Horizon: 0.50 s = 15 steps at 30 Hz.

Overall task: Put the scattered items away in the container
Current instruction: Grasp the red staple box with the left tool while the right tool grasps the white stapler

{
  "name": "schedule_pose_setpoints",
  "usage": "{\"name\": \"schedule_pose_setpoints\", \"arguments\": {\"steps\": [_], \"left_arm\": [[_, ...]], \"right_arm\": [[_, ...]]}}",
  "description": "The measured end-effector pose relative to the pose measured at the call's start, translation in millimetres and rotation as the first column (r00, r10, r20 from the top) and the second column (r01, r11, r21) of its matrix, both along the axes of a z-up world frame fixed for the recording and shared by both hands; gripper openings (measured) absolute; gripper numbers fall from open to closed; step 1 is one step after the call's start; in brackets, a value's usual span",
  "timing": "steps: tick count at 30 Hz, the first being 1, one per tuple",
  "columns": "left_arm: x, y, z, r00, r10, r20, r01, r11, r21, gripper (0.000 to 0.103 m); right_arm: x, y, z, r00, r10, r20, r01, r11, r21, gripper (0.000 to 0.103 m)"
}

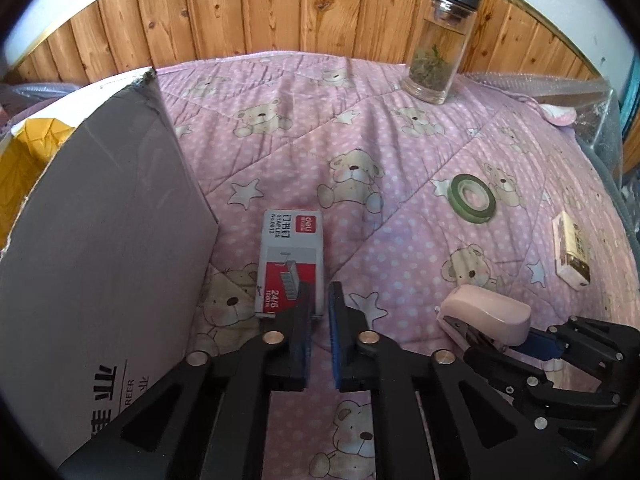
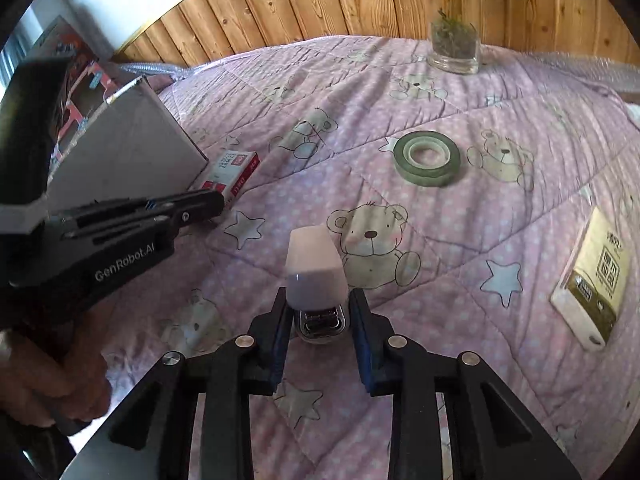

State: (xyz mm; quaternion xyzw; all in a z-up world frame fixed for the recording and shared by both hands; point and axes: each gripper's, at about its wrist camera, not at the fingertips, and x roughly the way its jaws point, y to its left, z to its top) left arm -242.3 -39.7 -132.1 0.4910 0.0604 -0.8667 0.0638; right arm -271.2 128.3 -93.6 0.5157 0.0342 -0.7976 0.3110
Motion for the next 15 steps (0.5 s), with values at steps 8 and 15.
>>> {"name": "schedule_pose_setpoints", "arguments": {"steps": [8, 15], "left_arm": [[-28, 0, -23, 0.999, 0.042, 0.006, -0.042, 0.998, -0.042, 0.058], [-2, -2, -7, 1.0, 0.022, -0.006, -0.022, 0.995, 0.092, 0.038]], "right_arm": [[-2, 2, -3, 0.999, -0.035, -0.016, 0.035, 0.999, -0.027, 0.031], [-5, 4, 3, 0.999, -0.043, 0.018, 0.044, 0.998, -0.034, 0.018]]}}
